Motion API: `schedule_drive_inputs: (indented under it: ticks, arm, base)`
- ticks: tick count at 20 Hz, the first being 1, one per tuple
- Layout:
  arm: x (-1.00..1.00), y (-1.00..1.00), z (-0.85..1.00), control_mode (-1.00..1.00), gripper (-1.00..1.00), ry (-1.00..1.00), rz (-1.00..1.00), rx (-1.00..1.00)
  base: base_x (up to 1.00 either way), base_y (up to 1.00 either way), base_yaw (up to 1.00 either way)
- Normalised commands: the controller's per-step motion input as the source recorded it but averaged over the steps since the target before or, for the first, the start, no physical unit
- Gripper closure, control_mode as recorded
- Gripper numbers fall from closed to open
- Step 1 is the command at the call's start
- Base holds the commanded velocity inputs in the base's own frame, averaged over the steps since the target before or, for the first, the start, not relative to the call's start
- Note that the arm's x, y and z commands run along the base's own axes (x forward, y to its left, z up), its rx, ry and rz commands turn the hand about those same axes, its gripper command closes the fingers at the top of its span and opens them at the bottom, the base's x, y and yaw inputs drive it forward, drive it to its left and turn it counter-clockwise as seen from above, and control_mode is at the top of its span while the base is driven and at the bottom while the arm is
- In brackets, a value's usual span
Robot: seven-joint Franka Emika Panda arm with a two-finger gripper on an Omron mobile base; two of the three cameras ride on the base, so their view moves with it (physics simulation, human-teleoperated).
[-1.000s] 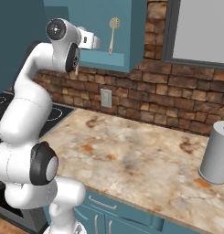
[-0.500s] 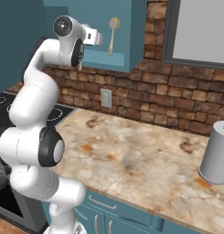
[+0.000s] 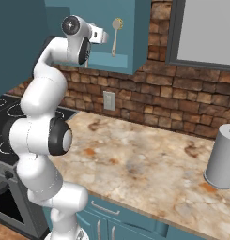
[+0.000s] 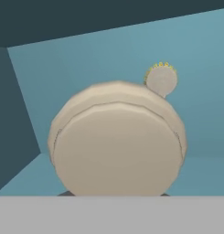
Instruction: Pick up the dish brush and dish brush from the sink, and place them back in the cabinet, and close the cabinet door.
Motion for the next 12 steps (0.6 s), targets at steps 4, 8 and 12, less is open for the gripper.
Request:
schedule_drive_inputs:
  ticks: [4,8,12]
  arm:
    - [0.41,0.0,0.03,-1.0,1.0,-0.02,0.0,0.0]
    - [0.36,0.0,0.01,-1.0,1.0,-0.02,0.0,0.0]
    - [0.37,0.0,0.03,-1.0,1.0,-0.02,0.0,0.0]
  base:
    - [0.0,0.0,0.0]
    - [0.0,0.0,0.0]
    - [0.0,0.0,0.0]
